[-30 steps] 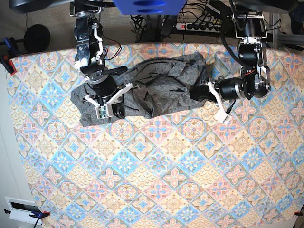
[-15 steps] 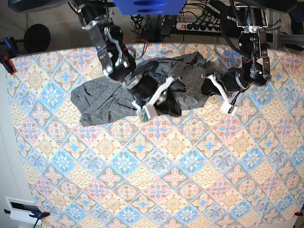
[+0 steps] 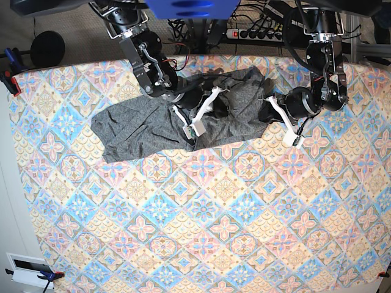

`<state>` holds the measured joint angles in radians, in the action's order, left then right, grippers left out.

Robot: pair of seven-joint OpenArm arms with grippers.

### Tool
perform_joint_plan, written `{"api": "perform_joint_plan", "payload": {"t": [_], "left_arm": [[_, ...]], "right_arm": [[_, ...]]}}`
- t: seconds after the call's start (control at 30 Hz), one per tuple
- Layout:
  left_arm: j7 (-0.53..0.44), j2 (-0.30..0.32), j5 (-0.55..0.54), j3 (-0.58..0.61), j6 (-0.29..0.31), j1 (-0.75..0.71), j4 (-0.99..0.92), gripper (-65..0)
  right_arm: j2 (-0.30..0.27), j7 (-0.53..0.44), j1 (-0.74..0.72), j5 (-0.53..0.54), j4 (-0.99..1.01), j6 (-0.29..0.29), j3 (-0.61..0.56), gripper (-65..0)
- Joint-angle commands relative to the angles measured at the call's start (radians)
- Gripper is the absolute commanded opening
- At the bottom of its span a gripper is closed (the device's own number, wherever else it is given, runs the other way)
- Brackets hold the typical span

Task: Layout the t-shirt on the table in an organized manner, then fold the t-shirt properly
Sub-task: 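Release the right gripper's end and move it over the folded bundle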

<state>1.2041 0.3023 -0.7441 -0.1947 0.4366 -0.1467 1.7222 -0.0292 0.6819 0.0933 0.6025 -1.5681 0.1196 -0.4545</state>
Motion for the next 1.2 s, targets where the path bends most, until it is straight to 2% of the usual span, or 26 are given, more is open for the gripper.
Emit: {"api": "perform_joint_plan", "payload": {"t": [0.0, 0.1, 0.23, 0.5, 0.77, 0.93, 1.07, 1.17], "left_arm": [[-0.016, 0.011, -0.018, -0.005, 0.000, 0.011, 0.014, -65.0], [-0.016, 0.010, -0.018, -0.005, 0.000, 0.011, 0.014, -65.0], [-0.016, 0.010, -0.016, -0.005, 0.000, 0.012, 0.014, -65.0], [-0.016, 0.008, -0.016, -0.005, 0.000, 0.012, 0.014, -65.0], [-0.016, 0.008, -0.016, -0.005, 0.000, 0.012, 0.014, -65.0], [-0.016, 0.008, -0.016, -0.004, 0.000, 0.012, 0.015, -65.0], [-0.016, 0.008, -0.018, -0.004, 0.000, 0.012, 0.017, -65.0], [-0.016, 0.008, -0.018, -0.002, 0.000, 0.012, 0.019, -65.0]], "right_arm": [[-0.008, 0.017, -0.016, 0.004, -0.012, 0.009, 0.001, -65.0], [-0.067, 0.075, -0.016, 0.004, -0.012, 0.009, 0.001, -65.0], [-0.136, 0.092, -0.042, -0.025, -0.018, 0.009, 0.001, -65.0], [-0.211, 0.140, -0.043, -0.066, -0.033, 0.009, 0.001, -65.0], [-0.285, 0.236, -0.043, -0.066, -0.294, 0.009, 0.007, -65.0], [-0.295, 0.295, -0.037, -0.066, -0.392, 0.009, 0.107, -65.0], [-0.295, 0.292, -0.037, -0.066, -0.403, 0.009, 0.173, -65.0], [-0.295, 0.287, -0.036, -0.066, -0.415, 0.009, 0.175, -65.0]]}}
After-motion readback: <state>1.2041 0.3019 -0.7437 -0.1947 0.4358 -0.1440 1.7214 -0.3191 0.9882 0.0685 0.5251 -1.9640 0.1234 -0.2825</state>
